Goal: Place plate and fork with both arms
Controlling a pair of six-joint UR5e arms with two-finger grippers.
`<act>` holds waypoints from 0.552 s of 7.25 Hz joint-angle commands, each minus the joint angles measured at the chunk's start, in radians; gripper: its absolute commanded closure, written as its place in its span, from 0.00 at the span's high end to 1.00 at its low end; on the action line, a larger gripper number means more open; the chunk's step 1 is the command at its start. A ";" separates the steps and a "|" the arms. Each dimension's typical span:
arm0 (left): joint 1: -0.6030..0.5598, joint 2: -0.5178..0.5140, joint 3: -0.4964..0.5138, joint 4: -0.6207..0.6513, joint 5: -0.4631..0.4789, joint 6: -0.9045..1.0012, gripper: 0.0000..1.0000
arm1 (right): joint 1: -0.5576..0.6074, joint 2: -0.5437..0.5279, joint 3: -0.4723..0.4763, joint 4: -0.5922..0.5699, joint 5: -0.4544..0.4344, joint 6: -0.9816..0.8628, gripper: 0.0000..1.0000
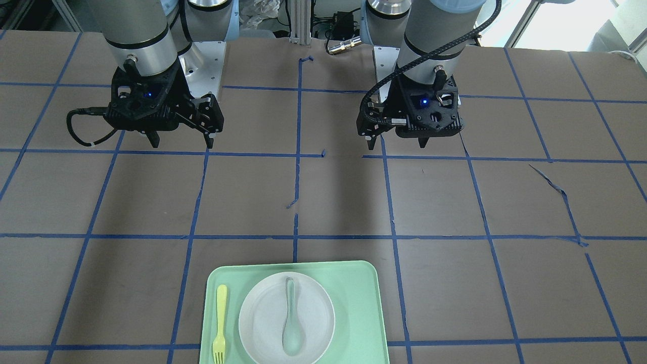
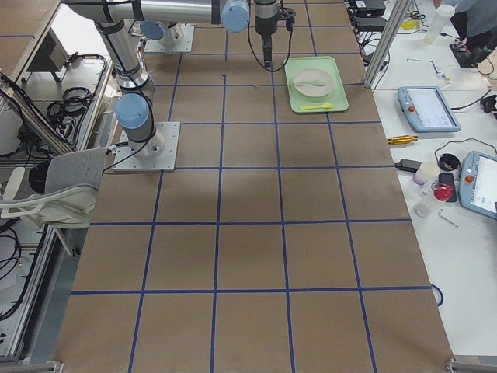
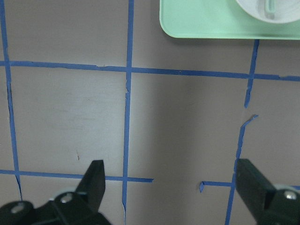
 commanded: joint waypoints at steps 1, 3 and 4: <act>-0.002 0.002 -0.001 -0.002 0.000 -0.001 1.00 | 0.000 -0.001 0.001 0.004 -0.001 -0.001 1.00; -0.002 0.005 -0.018 0.000 0.000 -0.001 1.00 | 0.000 0.001 0.001 0.003 0.000 0.001 1.00; -0.002 0.010 -0.030 0.008 0.000 -0.001 1.00 | 0.001 0.004 0.001 0.004 0.000 -0.001 1.00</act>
